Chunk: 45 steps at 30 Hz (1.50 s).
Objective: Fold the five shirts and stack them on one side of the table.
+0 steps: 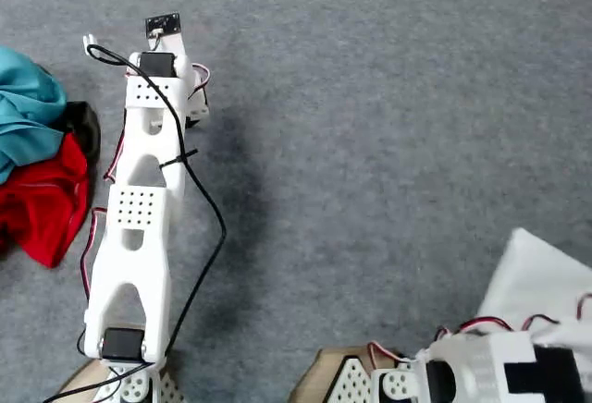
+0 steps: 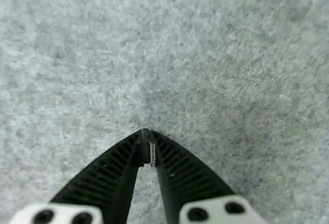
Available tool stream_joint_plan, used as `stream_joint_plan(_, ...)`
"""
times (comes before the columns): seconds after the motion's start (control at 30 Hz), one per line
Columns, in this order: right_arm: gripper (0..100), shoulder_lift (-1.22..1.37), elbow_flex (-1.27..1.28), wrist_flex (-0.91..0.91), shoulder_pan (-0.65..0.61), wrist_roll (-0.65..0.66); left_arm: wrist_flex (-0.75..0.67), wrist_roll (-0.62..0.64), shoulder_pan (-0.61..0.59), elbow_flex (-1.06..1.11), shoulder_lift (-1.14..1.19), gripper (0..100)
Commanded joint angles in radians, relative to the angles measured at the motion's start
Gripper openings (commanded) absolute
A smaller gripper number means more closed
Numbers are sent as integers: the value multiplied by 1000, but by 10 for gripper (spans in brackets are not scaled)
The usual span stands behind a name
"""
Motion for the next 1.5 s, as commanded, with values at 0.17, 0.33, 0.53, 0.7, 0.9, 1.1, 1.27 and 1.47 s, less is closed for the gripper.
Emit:
stream_joint_plan(0.17,5,-51,-48,-87,165,86,-14,-9,-2,-43,-15,19)
stream_joint_plan(0.33,48,-56,-7,-86,168,153,-12,-9,0,-43,-15,19)
stream_joint_plan(0.53,331,-61,1,-37,170,256,-8,-9,0,-43,-16,19)
stream_joint_plan(0.7,376,-62,-119,124,170,282,18,-9,0,-55,-24,19)
stream_joint_plan(0.9,366,-101,-351,350,160,269,97,-9,-44,-164,-102,19)
stream_joint_plan(1.1,168,-130,-435,497,30,166,97,-11,-282,-32,-272,20)
stream_joint_plan(1.27,39,-150,-435,559,-162,72,97,-74,-582,89,-389,58)
stream_joint_plan(1.47,26,-154,-433,560,-437,-95,54,-103,-872,49,-418,293)
